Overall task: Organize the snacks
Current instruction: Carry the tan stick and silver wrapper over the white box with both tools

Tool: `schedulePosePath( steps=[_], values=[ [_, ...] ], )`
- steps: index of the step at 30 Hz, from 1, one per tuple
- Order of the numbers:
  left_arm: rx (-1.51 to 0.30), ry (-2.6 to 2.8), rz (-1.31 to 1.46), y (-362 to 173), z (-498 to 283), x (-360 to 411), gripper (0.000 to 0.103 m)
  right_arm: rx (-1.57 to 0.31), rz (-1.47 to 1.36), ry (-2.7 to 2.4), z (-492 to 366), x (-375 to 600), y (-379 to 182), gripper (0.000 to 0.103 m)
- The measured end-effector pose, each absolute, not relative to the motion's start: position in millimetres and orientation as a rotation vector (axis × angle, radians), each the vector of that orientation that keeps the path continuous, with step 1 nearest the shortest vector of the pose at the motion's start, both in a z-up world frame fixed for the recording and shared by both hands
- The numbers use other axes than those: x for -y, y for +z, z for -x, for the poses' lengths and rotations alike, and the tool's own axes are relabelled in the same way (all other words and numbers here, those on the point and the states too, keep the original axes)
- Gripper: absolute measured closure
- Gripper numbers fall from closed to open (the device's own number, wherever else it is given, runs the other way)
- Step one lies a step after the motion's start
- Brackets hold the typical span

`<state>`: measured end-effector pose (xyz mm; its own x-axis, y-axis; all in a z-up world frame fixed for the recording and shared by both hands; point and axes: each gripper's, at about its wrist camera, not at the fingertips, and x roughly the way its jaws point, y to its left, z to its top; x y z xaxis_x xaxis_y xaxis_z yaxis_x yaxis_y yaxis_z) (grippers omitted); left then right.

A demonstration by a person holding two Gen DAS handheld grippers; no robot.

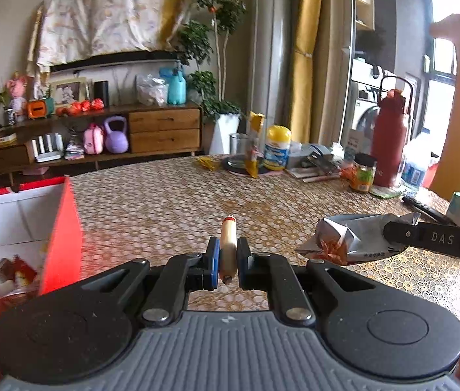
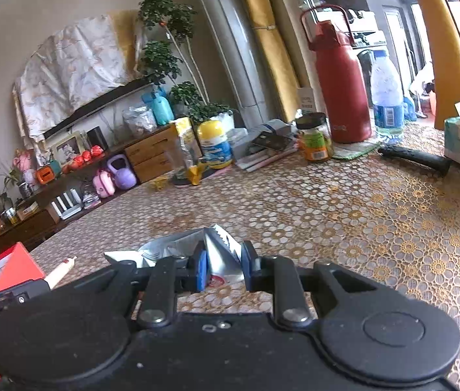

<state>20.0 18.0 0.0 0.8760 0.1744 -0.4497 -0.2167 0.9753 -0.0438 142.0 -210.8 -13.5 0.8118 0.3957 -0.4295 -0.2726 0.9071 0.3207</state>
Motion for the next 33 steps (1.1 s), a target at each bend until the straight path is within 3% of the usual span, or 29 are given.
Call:
schedulePosePath(
  steps=[15,33],
  values=[
    [-0.384,0.342,0.145,18,51,-78,0.092,-0.442,-0.141,0.538,-90,140,16,0.082],
    [-0.403,0.552,0.179,20,93,-204,0.092,-0.378,0.042,0.815,-49,-5,35,0.082]
  ],
)
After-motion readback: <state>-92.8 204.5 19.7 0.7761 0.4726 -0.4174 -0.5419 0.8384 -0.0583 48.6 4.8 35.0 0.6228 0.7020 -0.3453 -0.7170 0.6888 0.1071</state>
